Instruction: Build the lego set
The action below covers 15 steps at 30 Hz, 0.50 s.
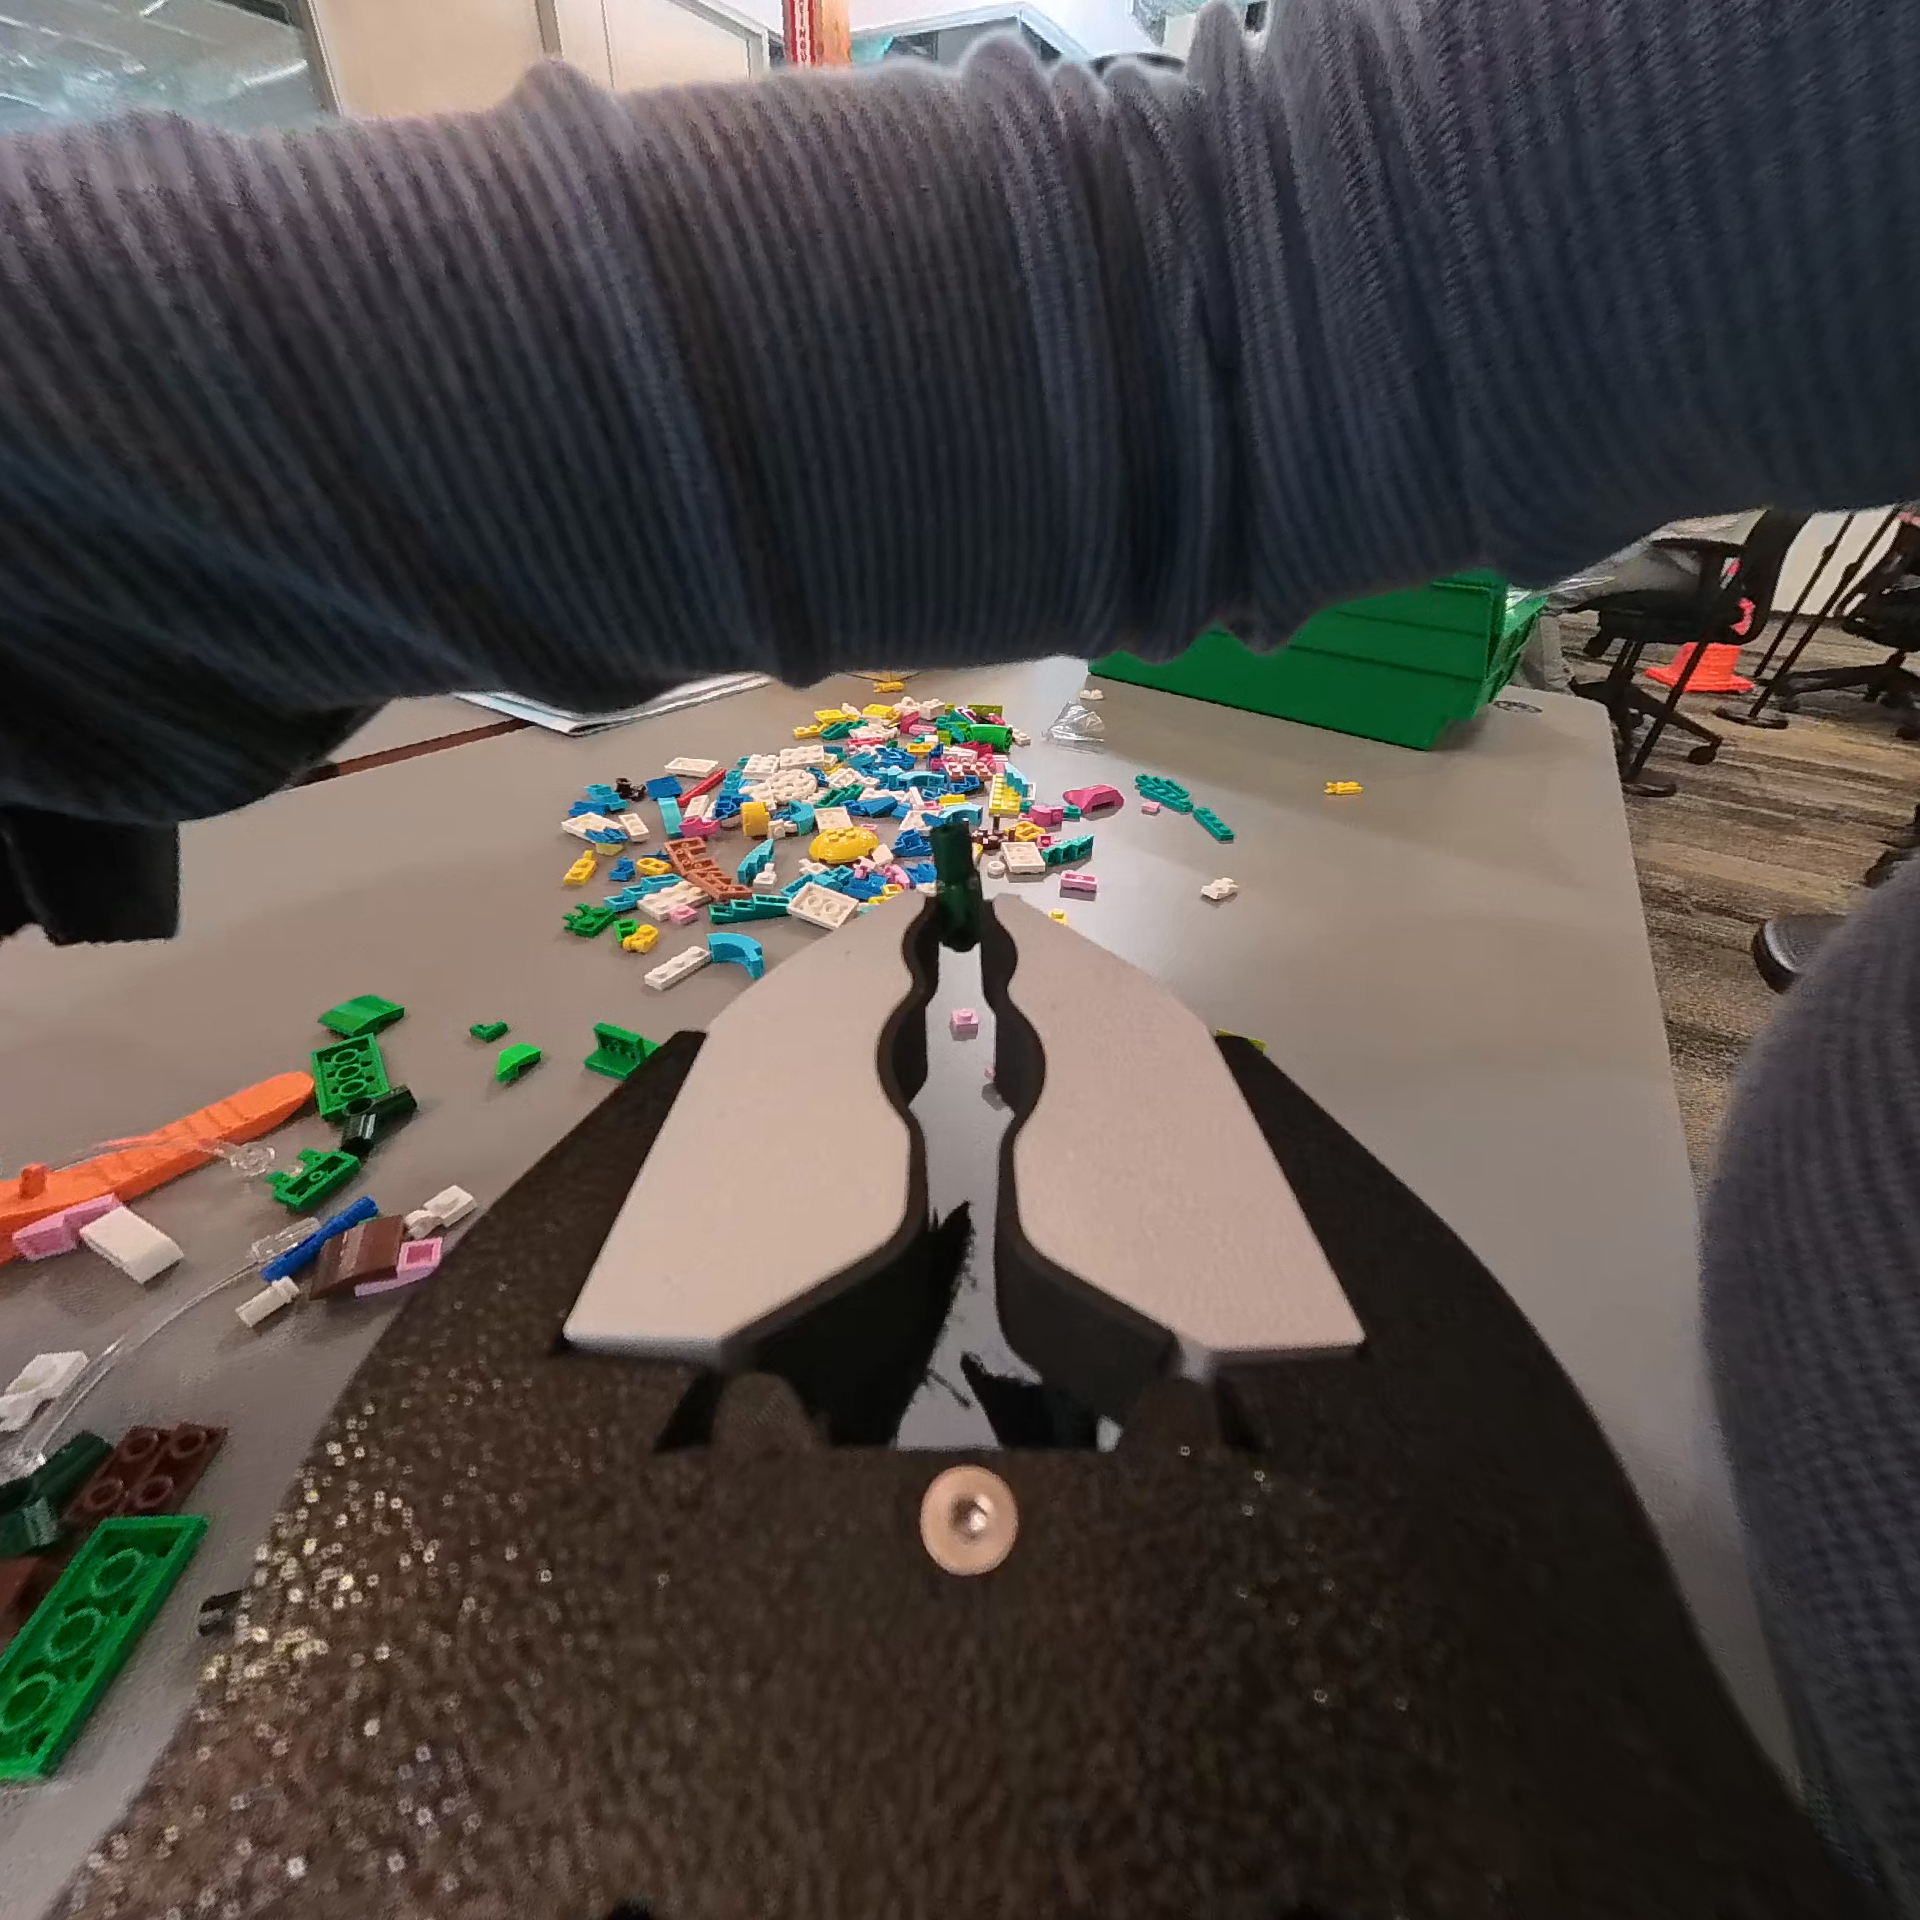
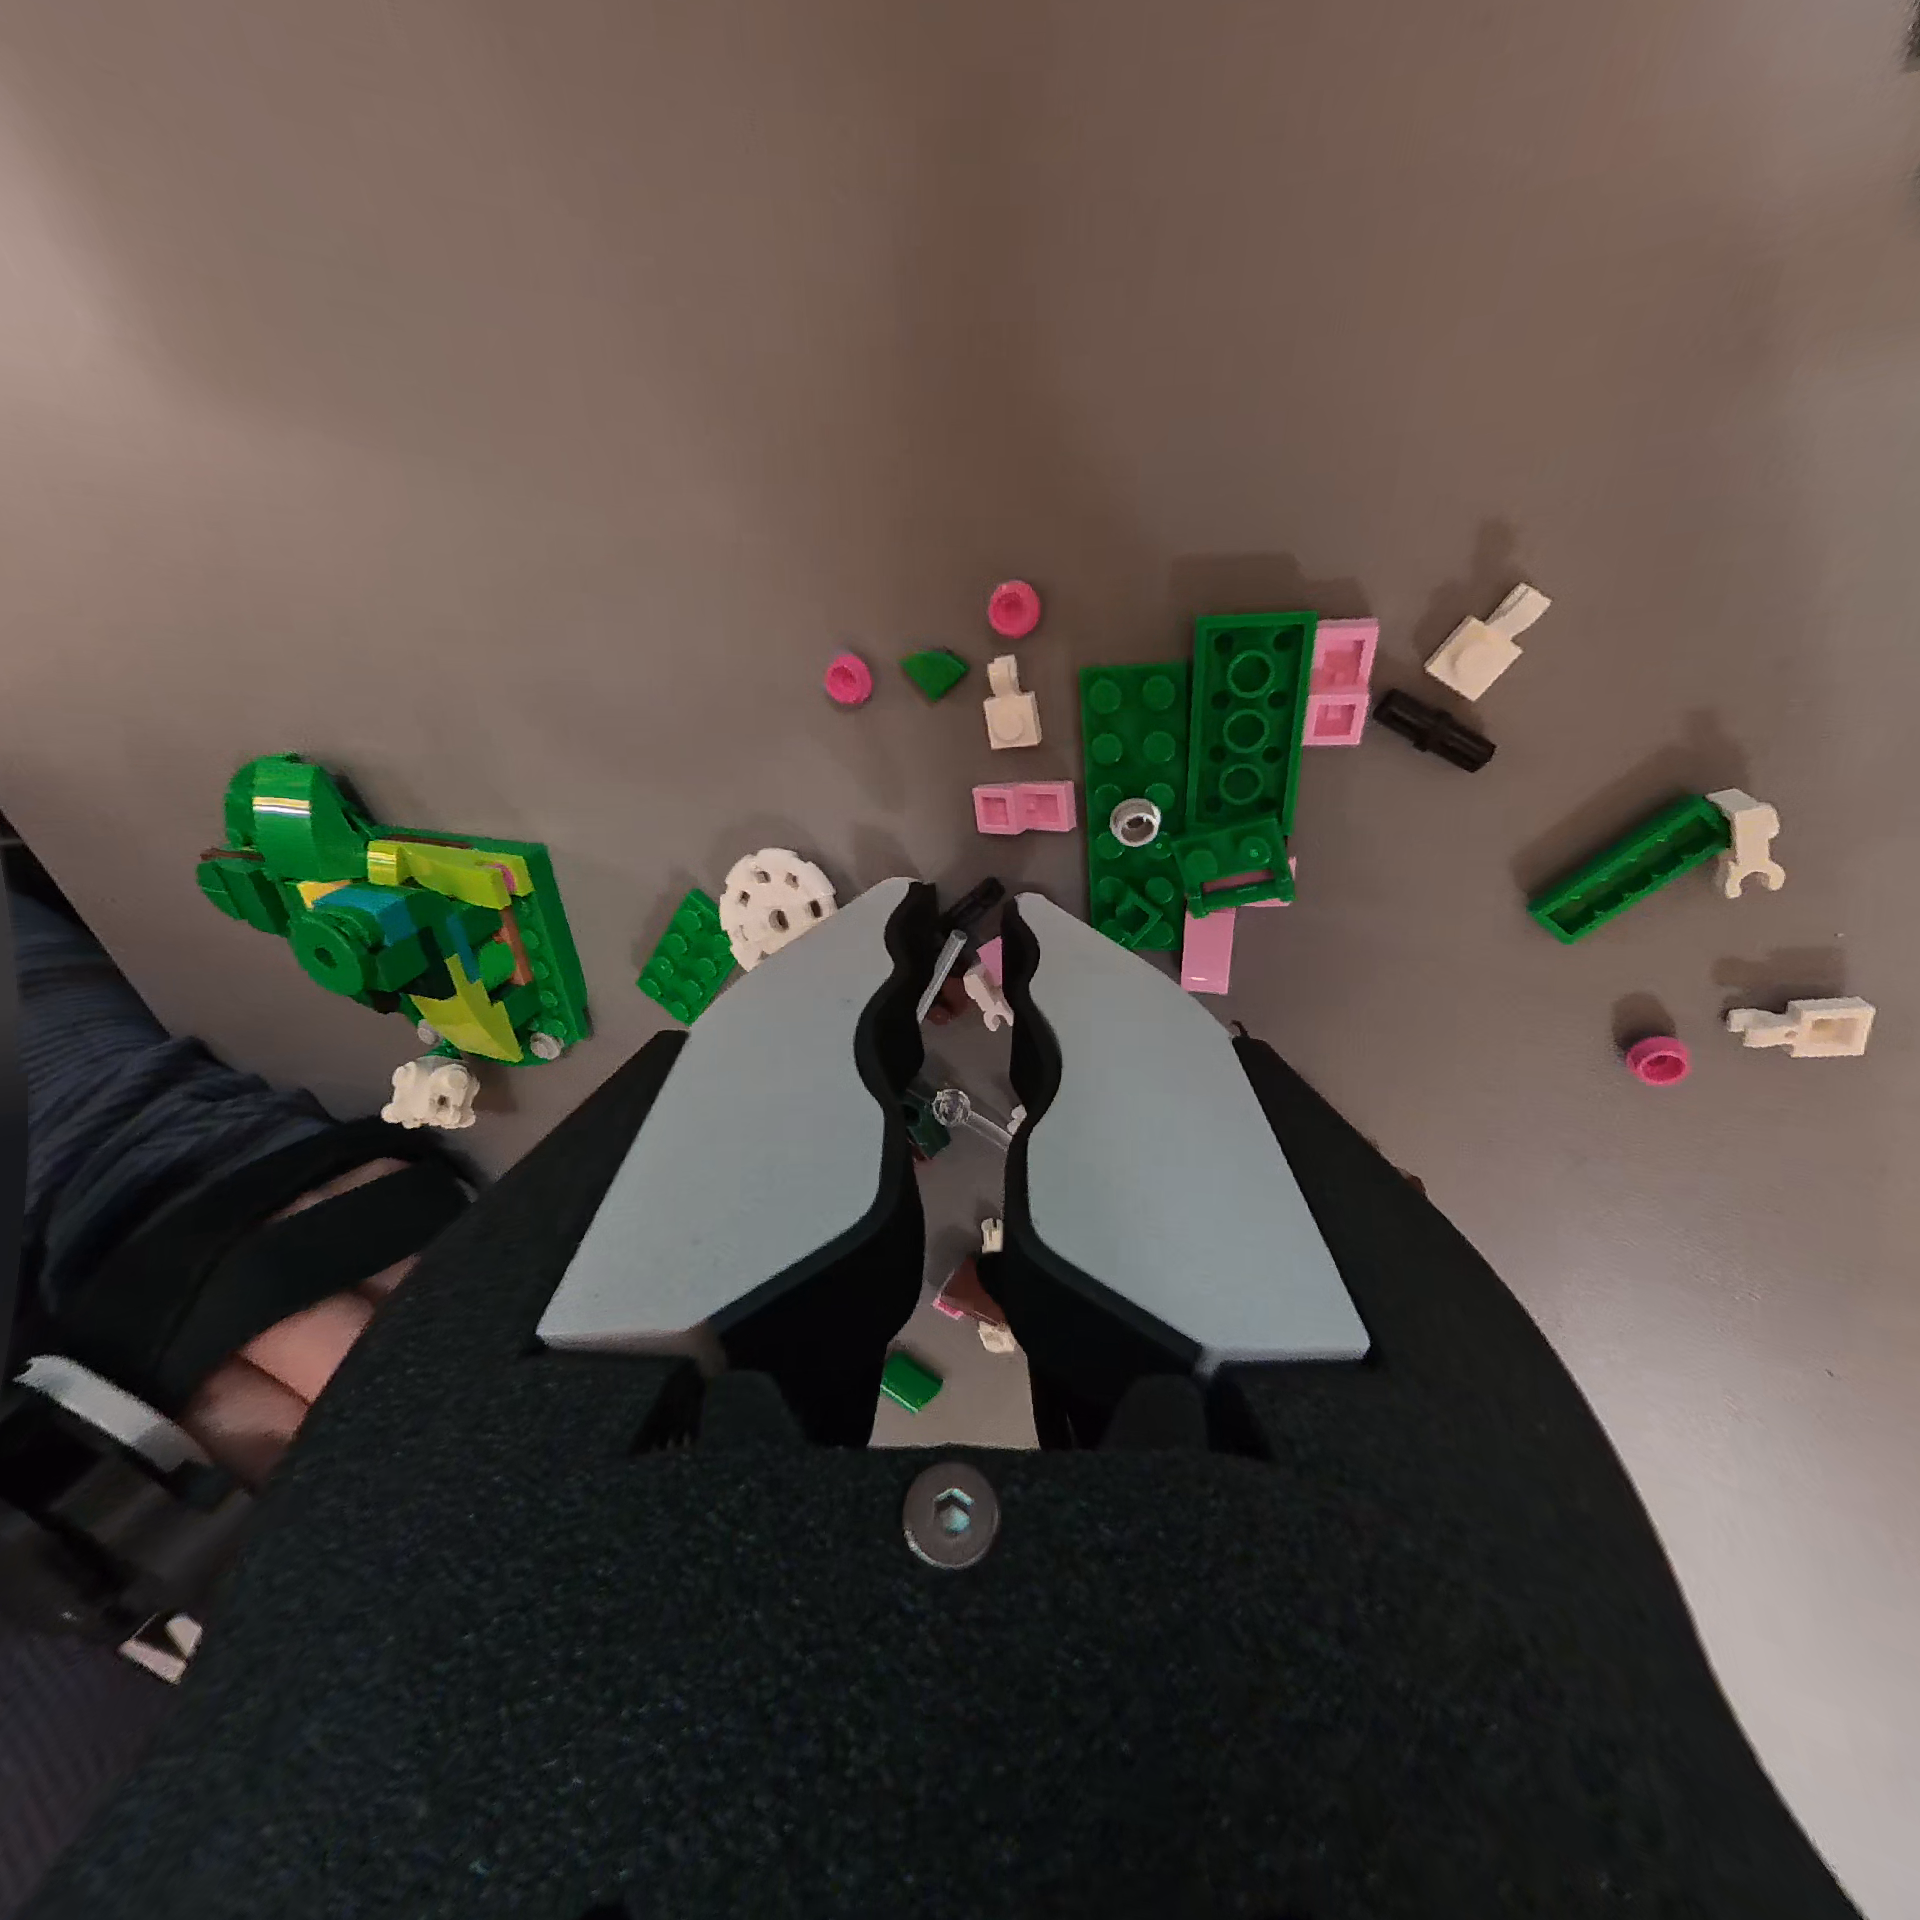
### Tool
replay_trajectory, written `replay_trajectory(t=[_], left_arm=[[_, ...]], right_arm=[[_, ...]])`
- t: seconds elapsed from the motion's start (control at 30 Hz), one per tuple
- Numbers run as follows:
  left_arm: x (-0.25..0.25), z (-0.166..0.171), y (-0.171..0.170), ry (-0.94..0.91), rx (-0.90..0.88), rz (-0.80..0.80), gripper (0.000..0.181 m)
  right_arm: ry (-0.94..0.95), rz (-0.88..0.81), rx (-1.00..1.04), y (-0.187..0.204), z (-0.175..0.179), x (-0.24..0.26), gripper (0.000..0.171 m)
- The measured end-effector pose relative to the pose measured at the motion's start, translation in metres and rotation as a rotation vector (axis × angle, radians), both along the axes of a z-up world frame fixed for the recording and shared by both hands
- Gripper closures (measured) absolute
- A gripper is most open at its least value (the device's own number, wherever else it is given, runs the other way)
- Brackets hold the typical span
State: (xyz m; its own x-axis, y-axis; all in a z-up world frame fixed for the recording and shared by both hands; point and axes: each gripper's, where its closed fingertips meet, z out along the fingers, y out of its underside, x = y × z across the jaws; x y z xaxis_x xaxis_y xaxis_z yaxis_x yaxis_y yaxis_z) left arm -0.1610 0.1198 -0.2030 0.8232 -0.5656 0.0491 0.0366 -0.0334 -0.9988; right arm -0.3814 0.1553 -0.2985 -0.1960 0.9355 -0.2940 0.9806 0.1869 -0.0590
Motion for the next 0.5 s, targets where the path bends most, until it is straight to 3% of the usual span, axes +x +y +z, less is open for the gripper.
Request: replay_trajectory(t=[0.33,0.5], left_arm=[[0.001,0.000,0.000,0.003,-0.001,-0.002,0.174],[-0.011,0.002,0.003,-0.053,-0.013,0.047,0.175]], right_arm=[[-0.014,0.090,0.143,0.002,-0.006,0.001,0.168],[0.134,0.089,0.065,0.000,0.010,0.006,0.168]])
